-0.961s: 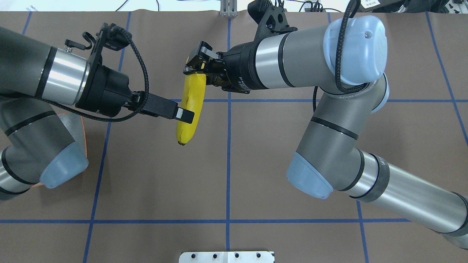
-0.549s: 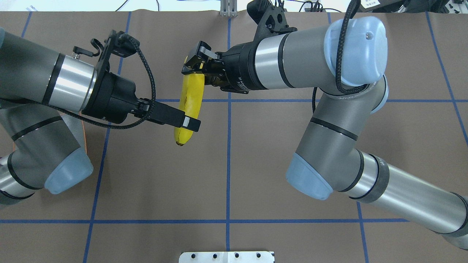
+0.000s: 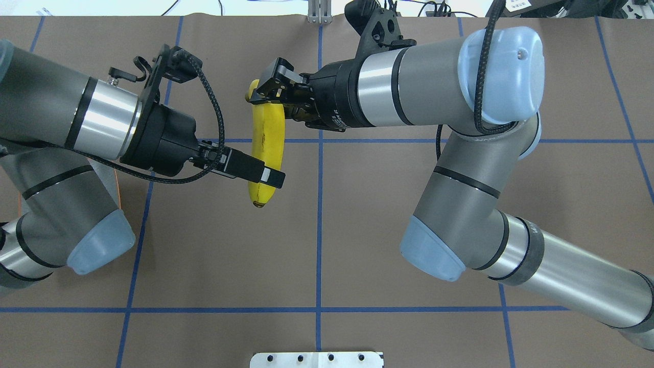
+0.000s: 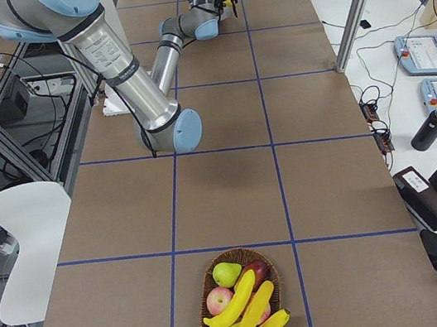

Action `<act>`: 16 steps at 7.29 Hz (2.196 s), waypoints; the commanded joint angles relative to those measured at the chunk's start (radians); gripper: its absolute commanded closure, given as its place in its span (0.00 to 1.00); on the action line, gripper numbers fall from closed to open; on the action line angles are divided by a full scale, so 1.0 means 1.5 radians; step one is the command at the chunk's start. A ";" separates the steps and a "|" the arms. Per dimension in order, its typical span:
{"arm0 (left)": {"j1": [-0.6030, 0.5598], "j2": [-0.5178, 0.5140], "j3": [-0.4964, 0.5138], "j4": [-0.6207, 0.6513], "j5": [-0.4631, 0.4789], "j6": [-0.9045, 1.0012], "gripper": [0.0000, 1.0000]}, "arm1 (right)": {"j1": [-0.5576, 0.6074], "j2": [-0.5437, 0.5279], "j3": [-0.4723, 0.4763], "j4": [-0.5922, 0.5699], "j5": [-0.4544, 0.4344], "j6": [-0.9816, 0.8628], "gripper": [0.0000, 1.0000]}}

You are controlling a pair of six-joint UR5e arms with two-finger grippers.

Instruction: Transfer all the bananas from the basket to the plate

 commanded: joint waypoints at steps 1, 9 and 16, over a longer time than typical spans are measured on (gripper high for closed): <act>0.001 0.001 0.001 0.000 0.000 0.003 1.00 | 0.000 -0.003 0.000 0.014 0.000 -0.003 1.00; -0.068 0.215 -0.030 0.003 -0.004 0.010 1.00 | 0.148 -0.115 0.007 -0.137 0.113 -0.168 0.00; -0.116 0.477 0.031 0.012 0.061 0.227 1.00 | 0.353 -0.406 -0.005 -0.160 0.253 -0.672 0.00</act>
